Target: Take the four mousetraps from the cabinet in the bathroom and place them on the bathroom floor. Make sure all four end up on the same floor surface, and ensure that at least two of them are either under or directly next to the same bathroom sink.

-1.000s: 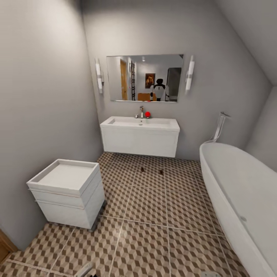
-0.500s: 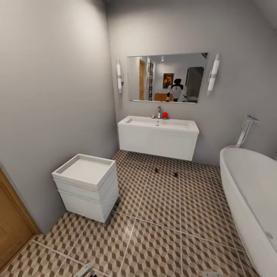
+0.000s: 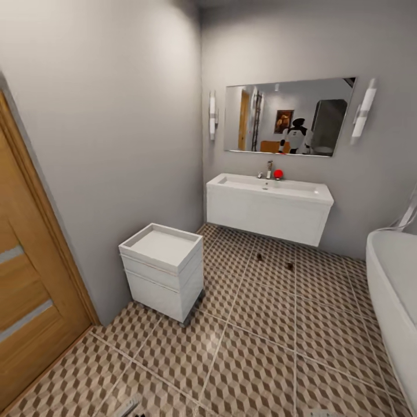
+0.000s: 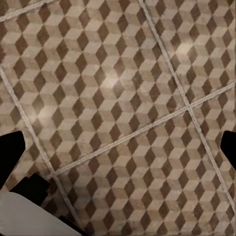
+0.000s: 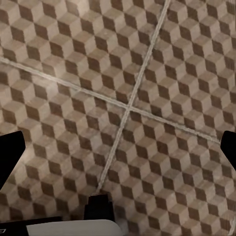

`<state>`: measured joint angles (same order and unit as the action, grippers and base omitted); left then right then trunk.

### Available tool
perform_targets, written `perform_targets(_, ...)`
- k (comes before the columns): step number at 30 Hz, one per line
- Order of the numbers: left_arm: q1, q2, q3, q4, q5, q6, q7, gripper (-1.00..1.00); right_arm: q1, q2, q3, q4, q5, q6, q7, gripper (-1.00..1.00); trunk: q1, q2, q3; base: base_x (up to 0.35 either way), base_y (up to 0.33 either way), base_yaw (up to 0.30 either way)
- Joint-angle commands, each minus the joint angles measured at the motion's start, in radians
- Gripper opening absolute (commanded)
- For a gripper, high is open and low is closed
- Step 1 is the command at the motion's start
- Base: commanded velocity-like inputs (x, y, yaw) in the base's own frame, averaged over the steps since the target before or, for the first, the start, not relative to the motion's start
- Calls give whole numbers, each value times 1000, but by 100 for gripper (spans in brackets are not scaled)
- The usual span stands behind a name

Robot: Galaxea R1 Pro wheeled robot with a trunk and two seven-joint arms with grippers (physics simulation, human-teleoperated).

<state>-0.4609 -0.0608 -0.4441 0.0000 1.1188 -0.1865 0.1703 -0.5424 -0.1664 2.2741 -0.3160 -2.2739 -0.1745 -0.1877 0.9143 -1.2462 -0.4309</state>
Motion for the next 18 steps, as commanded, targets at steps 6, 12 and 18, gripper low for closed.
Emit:
perform_targets(6,0,-1,-8,0,4,-2,29,100,-2,0,8,-5,-9,-8,-4,100,0,-1,-1,-287,125,289)
perform_targets(12,0,-1,-8,0,5,-2,36,100,-2,1,8,-5,-9,-8,-4,100,0,-1,-1,-304,103,289)
perform_targets(18,0,-1,-8,0,5,-2,38,100,-2,1,8,-5,-9,-8,-4,100,0,-1,-1,-307,131,289)
